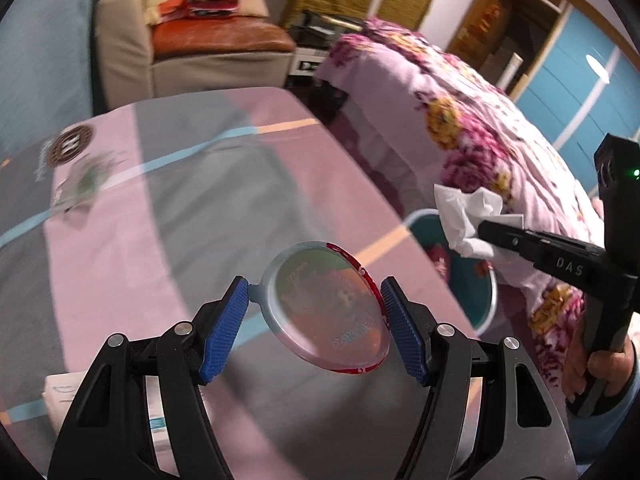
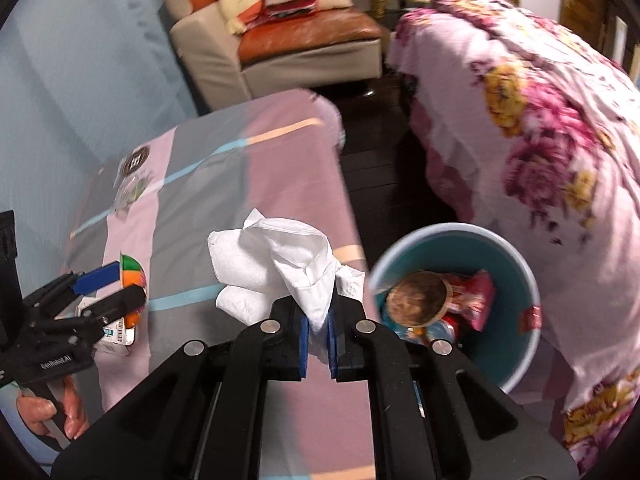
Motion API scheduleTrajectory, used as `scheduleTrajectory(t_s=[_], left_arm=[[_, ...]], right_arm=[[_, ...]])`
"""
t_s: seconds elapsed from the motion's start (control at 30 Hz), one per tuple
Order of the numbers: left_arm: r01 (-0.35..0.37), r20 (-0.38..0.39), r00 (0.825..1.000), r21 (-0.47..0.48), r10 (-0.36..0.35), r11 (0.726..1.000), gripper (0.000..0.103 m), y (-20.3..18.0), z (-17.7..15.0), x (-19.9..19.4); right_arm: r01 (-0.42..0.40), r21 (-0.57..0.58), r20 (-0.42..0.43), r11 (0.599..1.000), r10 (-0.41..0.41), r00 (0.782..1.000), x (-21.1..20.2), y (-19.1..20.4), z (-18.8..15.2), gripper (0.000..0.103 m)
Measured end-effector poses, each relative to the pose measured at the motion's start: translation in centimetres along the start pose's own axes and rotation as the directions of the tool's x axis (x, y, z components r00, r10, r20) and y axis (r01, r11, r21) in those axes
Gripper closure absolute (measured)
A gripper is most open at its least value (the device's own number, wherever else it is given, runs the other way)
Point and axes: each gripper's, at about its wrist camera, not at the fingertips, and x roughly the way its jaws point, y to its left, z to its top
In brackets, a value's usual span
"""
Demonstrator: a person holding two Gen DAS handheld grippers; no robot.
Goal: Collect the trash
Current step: 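Hold the clear lid in the left gripper while the right gripper grasps the white tissue, then carry the lid and tissue over the wastebasket and open both grippers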
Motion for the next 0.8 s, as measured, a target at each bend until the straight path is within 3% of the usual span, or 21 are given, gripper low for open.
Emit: scheduleTrajectory(t_s=[0.43,0.8], left_arm=[[0.062,-0.063,0.997,0.191,-0.051,0.980,0.034,-12.6,0.9,3.6],[0.067,-0.121,0.992,0.262,-0.036,0.963,0.034,-17.4,1.1,7.2]], right_arm=[[0.009,0.151,0.103,0.988,-0.025,0.994,-5.8,-9.6,-2.2,0.095],[-0.006,0.224,0.106,0.975,-0.018,0.994,-5.5,-14.4,-3.0,0.093]])
